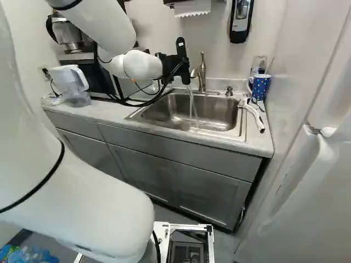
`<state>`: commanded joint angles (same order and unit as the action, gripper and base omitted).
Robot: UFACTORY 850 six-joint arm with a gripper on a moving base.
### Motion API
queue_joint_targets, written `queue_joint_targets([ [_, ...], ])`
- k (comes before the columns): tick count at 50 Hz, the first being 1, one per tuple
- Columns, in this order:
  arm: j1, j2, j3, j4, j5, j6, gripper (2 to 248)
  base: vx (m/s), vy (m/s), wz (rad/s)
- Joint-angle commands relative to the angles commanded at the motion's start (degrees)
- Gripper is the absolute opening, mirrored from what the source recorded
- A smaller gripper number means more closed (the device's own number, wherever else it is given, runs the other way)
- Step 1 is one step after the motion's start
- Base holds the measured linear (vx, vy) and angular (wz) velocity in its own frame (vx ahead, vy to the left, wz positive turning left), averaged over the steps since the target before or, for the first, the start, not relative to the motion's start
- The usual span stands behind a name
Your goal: Rinse the cup and place it in the tray
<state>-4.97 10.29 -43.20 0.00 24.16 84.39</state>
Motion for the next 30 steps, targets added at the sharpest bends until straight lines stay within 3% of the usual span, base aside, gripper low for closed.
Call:
queue_joint_targets([
  [30,0.0,0.0,0.0,0.0,0.0,17.5,125,0.000,0.000,0.000],
])
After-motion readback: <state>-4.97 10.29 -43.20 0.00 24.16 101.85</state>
